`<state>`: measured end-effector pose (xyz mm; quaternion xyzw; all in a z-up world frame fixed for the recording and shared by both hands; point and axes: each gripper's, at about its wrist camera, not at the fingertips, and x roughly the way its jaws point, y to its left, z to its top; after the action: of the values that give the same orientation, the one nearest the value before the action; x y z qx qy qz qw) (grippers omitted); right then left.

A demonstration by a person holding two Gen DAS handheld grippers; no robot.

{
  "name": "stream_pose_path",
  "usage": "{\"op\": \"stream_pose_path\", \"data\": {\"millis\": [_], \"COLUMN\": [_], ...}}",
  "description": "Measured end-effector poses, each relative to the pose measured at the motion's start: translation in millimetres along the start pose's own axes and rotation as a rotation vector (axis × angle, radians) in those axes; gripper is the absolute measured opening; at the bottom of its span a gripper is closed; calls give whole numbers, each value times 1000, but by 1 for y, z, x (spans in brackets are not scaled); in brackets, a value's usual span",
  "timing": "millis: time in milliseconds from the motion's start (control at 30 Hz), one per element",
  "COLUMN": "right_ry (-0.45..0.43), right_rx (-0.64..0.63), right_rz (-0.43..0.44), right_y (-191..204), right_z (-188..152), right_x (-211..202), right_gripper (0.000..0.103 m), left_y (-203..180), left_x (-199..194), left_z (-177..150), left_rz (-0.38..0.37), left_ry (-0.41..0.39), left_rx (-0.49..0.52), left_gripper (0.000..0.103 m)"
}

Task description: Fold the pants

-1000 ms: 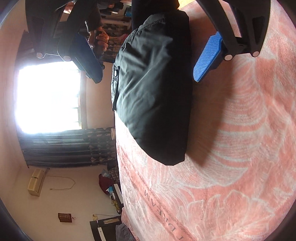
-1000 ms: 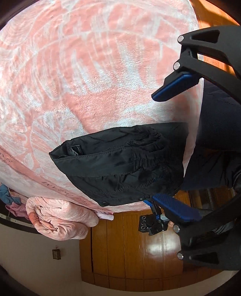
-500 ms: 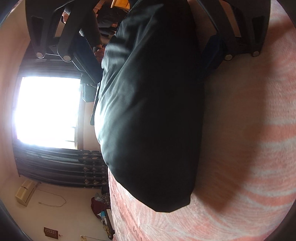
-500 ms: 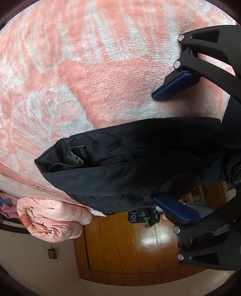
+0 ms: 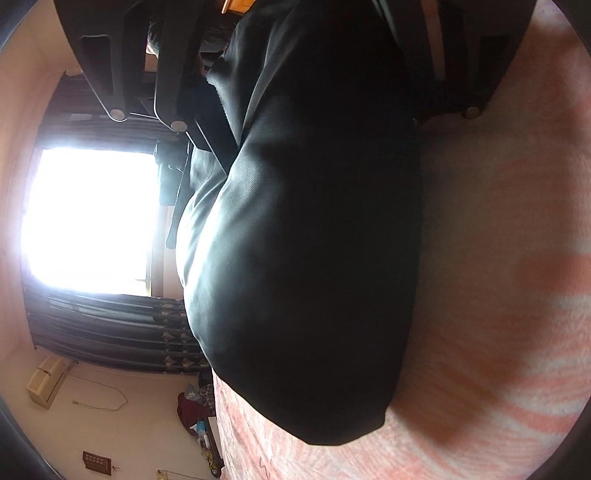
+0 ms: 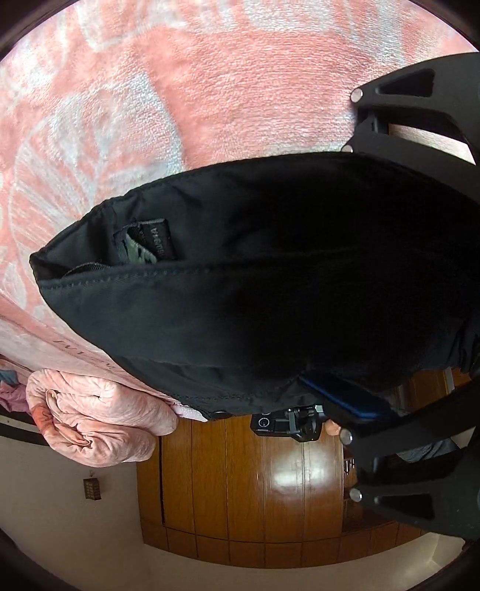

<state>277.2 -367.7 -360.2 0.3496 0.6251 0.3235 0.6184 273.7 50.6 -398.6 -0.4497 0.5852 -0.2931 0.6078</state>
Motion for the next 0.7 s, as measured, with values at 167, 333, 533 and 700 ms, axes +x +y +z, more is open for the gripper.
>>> {"op": "stream_pose_path", "data": {"millis": [167,333,533,700], "right_ry": [-23,-19,-12,15], "right_rx": [-61,-122,-190,-217], "right_rz": [12,30,26,6], "right_y": [23,60,108,133], "right_z": [-8,5,71,139], "right_x": [-12,-12,12,54], "right_gripper": [45,43,43,43], "left_y": [-12,-43,-65,-55], "left_x": [-6,-27,-70,-100], "left_z": [-3,11,62,122], "left_rz": [-2,6,32,60], "left_ry": [-32,-77,-155,-205], "left_rx": [28,95,139,122], "left_gripper": [39,36,36,36]}}
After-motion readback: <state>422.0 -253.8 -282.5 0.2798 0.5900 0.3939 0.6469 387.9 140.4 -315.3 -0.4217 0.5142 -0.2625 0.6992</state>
